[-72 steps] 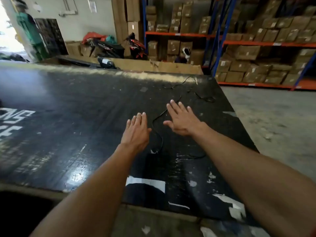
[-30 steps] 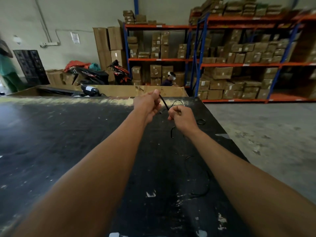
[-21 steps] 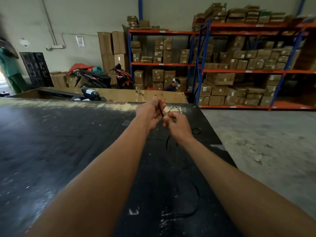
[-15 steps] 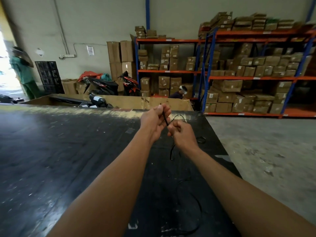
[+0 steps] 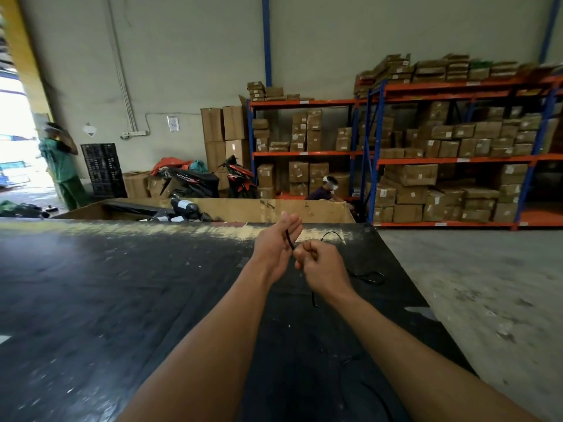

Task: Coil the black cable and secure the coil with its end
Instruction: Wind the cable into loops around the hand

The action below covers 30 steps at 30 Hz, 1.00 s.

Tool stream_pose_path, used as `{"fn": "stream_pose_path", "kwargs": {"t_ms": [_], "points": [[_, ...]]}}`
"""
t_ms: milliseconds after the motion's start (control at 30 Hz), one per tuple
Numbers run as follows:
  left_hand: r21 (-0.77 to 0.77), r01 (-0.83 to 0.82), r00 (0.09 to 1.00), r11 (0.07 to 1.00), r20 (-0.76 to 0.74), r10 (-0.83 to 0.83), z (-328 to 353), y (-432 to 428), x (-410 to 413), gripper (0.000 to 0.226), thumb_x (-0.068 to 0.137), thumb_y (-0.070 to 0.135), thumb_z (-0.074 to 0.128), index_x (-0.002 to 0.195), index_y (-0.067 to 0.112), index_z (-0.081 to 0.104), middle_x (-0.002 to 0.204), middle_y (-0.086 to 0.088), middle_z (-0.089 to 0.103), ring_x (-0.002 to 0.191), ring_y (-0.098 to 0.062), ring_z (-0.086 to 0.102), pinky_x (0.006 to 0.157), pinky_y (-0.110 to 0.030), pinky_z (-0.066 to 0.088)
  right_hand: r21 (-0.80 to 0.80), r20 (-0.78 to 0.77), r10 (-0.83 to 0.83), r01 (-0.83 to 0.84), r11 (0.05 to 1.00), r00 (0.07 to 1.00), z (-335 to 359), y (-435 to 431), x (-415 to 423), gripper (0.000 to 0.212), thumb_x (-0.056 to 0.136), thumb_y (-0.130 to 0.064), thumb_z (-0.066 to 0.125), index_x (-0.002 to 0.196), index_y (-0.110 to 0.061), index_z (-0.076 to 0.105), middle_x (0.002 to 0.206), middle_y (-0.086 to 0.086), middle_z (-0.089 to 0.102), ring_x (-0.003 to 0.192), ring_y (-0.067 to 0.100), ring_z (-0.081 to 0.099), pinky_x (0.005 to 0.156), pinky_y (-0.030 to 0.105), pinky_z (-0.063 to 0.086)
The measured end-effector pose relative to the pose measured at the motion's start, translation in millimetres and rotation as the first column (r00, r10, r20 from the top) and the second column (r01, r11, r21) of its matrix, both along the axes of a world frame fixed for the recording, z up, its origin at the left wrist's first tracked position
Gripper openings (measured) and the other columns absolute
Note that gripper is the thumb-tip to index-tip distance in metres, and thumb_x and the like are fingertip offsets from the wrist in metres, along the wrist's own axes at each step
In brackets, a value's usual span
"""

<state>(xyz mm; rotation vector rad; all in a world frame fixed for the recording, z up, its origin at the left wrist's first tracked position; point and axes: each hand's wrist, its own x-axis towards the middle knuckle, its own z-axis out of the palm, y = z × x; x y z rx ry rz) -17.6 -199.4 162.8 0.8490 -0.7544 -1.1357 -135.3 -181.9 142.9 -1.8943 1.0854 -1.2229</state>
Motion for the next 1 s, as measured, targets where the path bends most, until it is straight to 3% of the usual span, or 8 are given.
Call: {"fn": "stream_pose_path", "kwargs": {"t_ms": [267,367,567,833,1000], "points": [[-0.091,0.063,0.998,0.994,-0.002,-0.064,-0.6,4.1,6.8,0.043,0.103,0.034,0.039,0.134,0.008,0.055,0.142,-0.017,0.054,0.135,-0.026,0.045,0.111,-0.038,0.035,-0.028,0.039,-0.002,0.003,1.0,0.999,1.1,0.9,9.2,0.017,0.093,-0.022,0.059,0.078,-0.016,0.067,0.067,-0.004,0.067,0.066,0.016,0.062,0.077,0.049,0.054],[-0.138,0.049,0.998,0.989,-0.02,-0.052,0.6,3.9,16.4,0.043,0.103,0.042,0.035,0.136,0.024,0.055,0.146,-0.016,0.049,0.139,-0.028,0.039,0.116,-0.05,0.023,-0.061,0.072,0.015,-0.011,0.998,0.997,0.7,-0.7,9.1,0.019,0.092,-0.025,0.063,0.076,-0.016,0.066,0.062,-0.002,0.066,0.062,0.015,0.064,0.07,0.044,0.055],[-0.164,0.181,0.971,0.97,-0.125,-0.202,6.8,3.7,33.2,0.041,0.098,0.055,0.033,0.138,0.052,0.044,0.163,-0.016,0.011,0.146,-0.048,0.003,0.106,-0.077,0.003,-0.047,0.003,0.045,-0.045,0.998,0.999,-20.9,-7.0,4.4,0.018,0.094,-0.028,0.061,0.079,-0.019,0.067,0.067,-0.001,0.069,0.069,0.016,0.067,0.072,0.044,0.054],[-0.178,0.28,0.946,0.943,-0.114,-0.303,14.0,8.7,32.7,0.045,0.095,0.059,0.038,0.14,0.057,0.037,0.163,-0.019,0.004,0.141,-0.058,0.004,0.097,-0.084,0.017,0.012,-0.009,0.038,-0.038,0.999,0.999,-37.2,-16.6,-1.4,0.033,0.097,-0.034,0.054,0.073,-0.015,0.066,0.064,0.003,0.069,0.066,0.02,0.066,0.072,0.046,0.054],[-0.163,0.347,0.933,0.923,-0.041,-0.358,18.7,10.5,31.6,0.044,0.095,0.06,0.038,0.139,0.058,0.038,0.161,-0.022,0.011,0.138,-0.06,0.013,0.094,-0.084,0.022,0.043,0.008,0.053,-0.053,0.998,0.999,-43.0,-22.5,-2.1,0.035,0.098,-0.034,0.051,0.073,-0.015,0.065,0.06,0.0,0.066,0.066,0.024,0.067,0.072,0.046,0.053]]}}
